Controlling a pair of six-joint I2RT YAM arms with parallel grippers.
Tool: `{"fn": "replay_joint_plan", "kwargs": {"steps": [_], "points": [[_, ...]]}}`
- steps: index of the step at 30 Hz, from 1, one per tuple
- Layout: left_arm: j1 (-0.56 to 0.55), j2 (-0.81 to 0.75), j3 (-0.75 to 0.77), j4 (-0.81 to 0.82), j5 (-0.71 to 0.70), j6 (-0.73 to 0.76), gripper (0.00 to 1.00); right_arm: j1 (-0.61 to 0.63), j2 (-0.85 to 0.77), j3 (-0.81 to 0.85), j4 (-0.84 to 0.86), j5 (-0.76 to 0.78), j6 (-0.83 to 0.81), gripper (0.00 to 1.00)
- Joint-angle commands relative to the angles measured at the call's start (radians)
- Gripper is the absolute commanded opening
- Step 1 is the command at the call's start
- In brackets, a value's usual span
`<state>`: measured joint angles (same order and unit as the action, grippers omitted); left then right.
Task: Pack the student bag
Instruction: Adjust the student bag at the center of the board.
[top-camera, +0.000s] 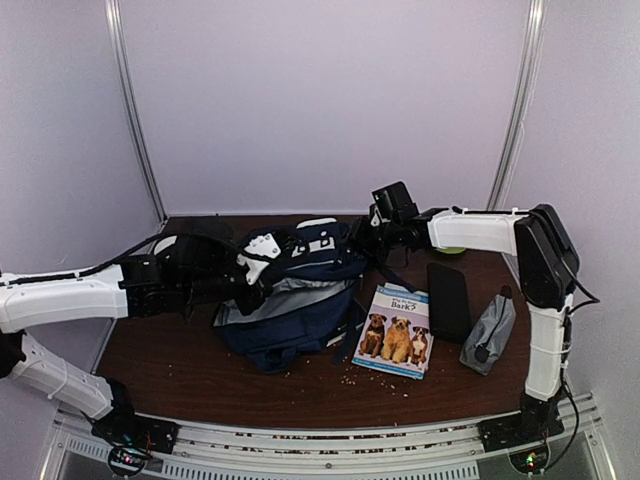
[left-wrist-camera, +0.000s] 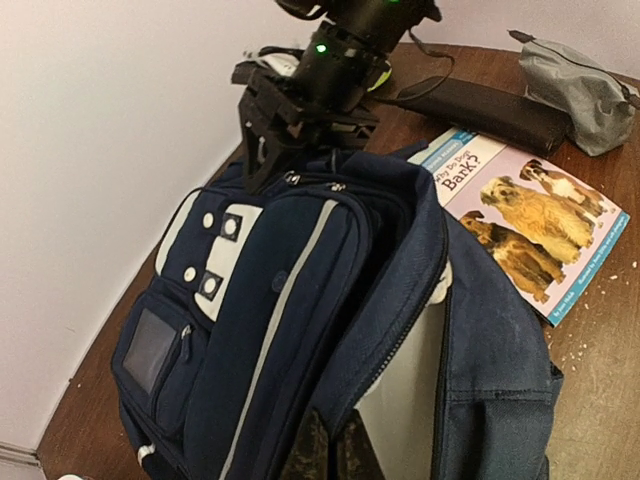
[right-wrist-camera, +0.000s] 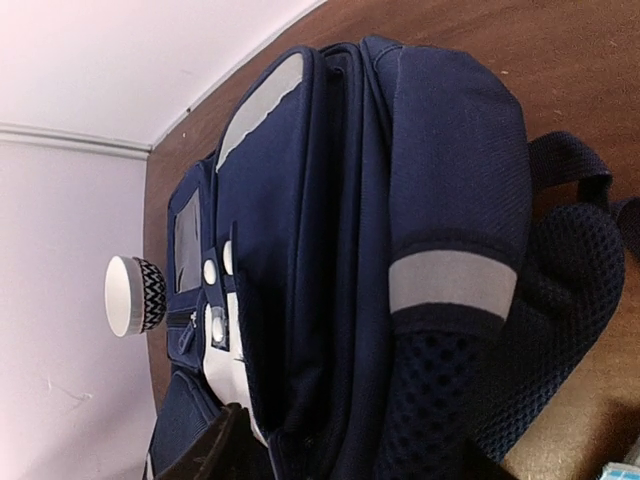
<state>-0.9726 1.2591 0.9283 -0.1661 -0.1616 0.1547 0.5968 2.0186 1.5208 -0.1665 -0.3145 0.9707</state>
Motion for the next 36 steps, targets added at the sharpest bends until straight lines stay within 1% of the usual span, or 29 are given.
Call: {"fn": "replay_joint_plan", "kwargs": {"steps": [1, 2, 3, 4, 7, 11, 13, 15, 17, 19, 22, 25, 28, 31, 33, 35, 36], "points": [[-0.011, 0.054, 0.094, 0.141, 0.012, -0.041, 0.0, 0.038, 0.118, 0.259, -0.175, -0.154, -0.176, 0.58], [-0.012, 0.083, 0.119, 0.135, 0.009, -0.044, 0.0, 0.042, 0.139, 0.314, -0.234, -0.139, -0.206, 0.61], [-0.012, 0.113, 0.143, 0.125, -0.003, -0.045, 0.0, 0.044, 0.137, 0.332, -0.268, -0.118, -0.231, 0.63], [-0.012, 0.143, 0.171, 0.114, -0.024, -0.051, 0.0, 0.042, 0.109, 0.316, -0.265, -0.085, -0.239, 0.65], [-0.012, 0.214, 0.241, 0.071, -0.087, -0.063, 0.0, 0.031, -0.051, 0.186, -0.151, 0.032, -0.233, 0.72], [-0.011, 0.254, 0.27, 0.078, -0.129, -0.069, 0.0, 0.021, -0.259, 0.082, -0.154, 0.178, -0.228, 0.76], [-0.011, 0.269, 0.283, 0.077, -0.133, -0.07, 0.0, 0.021, -0.369, -0.024, -0.133, 0.248, -0.199, 0.77], [-0.011, 0.281, 0.292, 0.076, -0.134, -0.073, 0.0, 0.024, -0.502, -0.194, -0.083, 0.301, -0.153, 0.78], [-0.011, 0.289, 0.292, 0.083, -0.133, -0.078, 0.0, 0.041, -0.587, -0.328, -0.042, 0.304, -0.11, 0.78], [-0.011, 0.295, 0.29, 0.094, -0.135, -0.084, 0.0, 0.085, -0.633, -0.426, -0.017, 0.283, -0.079, 0.77], [-0.011, 0.299, 0.299, 0.1, -0.143, -0.096, 0.0, 0.177, -0.63, -0.504, -0.018, 0.259, -0.031, 0.75], [-0.011, 0.292, 0.318, 0.096, -0.159, -0.107, 0.0, 0.25, -0.581, -0.537, 0.044, 0.222, 0.02, 0.73], [-0.011, 0.273, 0.33, 0.096, -0.157, -0.106, 0.0, 0.292, -0.51, -0.509, 0.067, 0.217, 0.045, 0.72], [-0.011, 0.248, 0.338, 0.091, -0.142, -0.103, 0.0, 0.301, -0.449, -0.474, 0.054, 0.24, 0.054, 0.7], [-0.011, 0.228, 0.342, 0.092, -0.14, -0.102, 0.0, 0.3, -0.416, -0.453, 0.025, 0.273, 0.042, 0.65], [-0.011, 0.206, 0.34, 0.106, -0.16, -0.098, 0.0, 0.286, -0.38, -0.411, -0.02, 0.305, 0.006, 0.57], [-0.011, 0.194, 0.337, 0.121, -0.176, -0.091, 0.0, 0.278, -0.356, -0.385, -0.038, 0.308, -0.018, 0.51]]}}
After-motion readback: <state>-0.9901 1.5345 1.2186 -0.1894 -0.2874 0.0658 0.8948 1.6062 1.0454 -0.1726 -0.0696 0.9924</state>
